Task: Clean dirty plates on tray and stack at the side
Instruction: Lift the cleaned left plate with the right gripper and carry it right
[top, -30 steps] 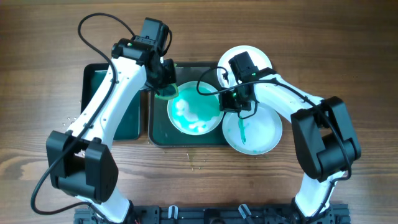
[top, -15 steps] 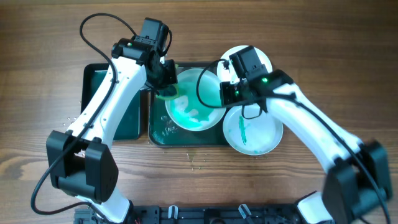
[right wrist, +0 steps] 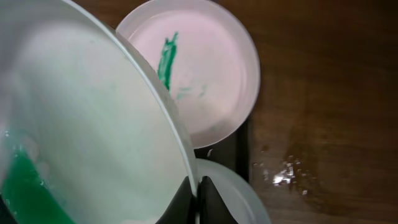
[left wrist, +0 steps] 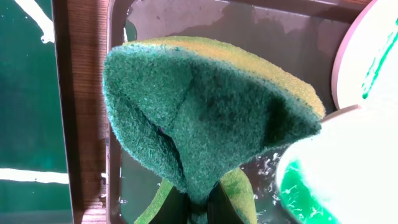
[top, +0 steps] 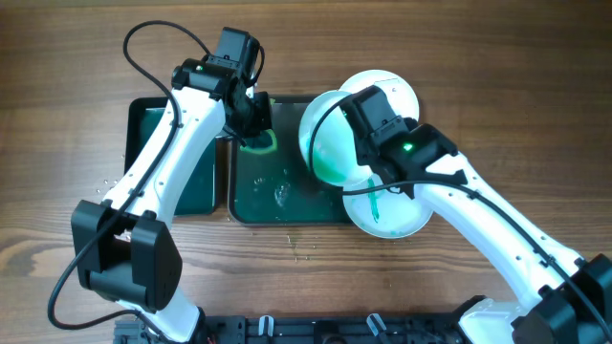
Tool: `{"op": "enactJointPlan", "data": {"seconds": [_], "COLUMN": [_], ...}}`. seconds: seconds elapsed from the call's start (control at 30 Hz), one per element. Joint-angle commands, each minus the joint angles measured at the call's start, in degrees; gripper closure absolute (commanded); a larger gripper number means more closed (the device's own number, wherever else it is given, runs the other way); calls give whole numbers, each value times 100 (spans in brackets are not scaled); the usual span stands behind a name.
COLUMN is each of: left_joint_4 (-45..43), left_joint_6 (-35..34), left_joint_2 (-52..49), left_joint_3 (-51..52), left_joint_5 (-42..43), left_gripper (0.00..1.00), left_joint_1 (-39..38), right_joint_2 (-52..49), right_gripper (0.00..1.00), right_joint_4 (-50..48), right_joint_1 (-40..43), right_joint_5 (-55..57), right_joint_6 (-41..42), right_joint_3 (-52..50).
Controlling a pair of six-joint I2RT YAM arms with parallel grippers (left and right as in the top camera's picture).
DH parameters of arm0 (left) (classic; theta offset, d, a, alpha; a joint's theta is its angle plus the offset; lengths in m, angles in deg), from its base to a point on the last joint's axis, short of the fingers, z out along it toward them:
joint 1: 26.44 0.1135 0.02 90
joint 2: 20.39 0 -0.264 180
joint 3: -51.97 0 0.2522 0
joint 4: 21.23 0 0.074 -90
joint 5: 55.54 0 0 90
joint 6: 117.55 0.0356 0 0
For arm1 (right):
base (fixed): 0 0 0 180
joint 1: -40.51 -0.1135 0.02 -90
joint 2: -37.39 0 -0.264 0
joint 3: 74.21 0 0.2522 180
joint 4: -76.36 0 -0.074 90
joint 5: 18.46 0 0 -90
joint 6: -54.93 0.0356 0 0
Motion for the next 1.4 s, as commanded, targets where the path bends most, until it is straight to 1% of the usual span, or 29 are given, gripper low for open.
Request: {"op": "enactJointPlan", "data": {"seconds": [0.0,0.17,0.3,0.4,0.47,0.53,0.63,0.8,0.9,1.03,1.1,1.17,1.2,1.27,1.3,1.37], "left_joint_4": [11,15,48,63,68,68,68,72,72,70,74,96,125,153,166,175], "left_joint_6": [92,90,90,90,90,90,90,92,92,92,92,92,92,92,92,90], "left_joint_2": [15,11,11,11,9,9,9,9,9,9,9,9,9,9,9,9], "left_joint_3": [-7,-7,-4,11,15,15,15,15,15,15,15,15,15,15,15,15], "left_joint_5": [46,46,46,46,46,46,46,46,46,46,46,46,46,46,46,46], "left_gripper": [96,96,96,96,96,96,96,96,96,96,96,96,96,96,96,96], "left_joint_1": [20,20,20,20,20,20,20,20,20,20,20,20,20,20,20,20], "right_joint_2": [92,92,92,92,92,92,92,92,92,92,90,90,90,92,92,94], "right_gripper": [96,96,96,96,96,96,96,96,96,96,96,96,96,96,96,96], "right_joint_4": [0,-7,-15,-37,-83,-175,-428,-544,-570,-562,-540,-452,-363,-264,-249,-262], "right_joint_1": [-308,-850,-1425,-1709,-1834,-1923,-1958,-1958,-1956,-1853,-1674,-1399,-1123,-774,-476,31], "right_joint_5": [1342,2647,4131,5180,5687,5976,5923,5908,5602,4415,3499,2417,1591,713,33,-935], "right_joint_6": [127,116,114,111,107,22,-245,-271,-273,-271,-201,66,273,433,428,411], "right_joint_3": [118,118,118,118,118,118,118,118,118,114,105,105,105,105,105,107]}}
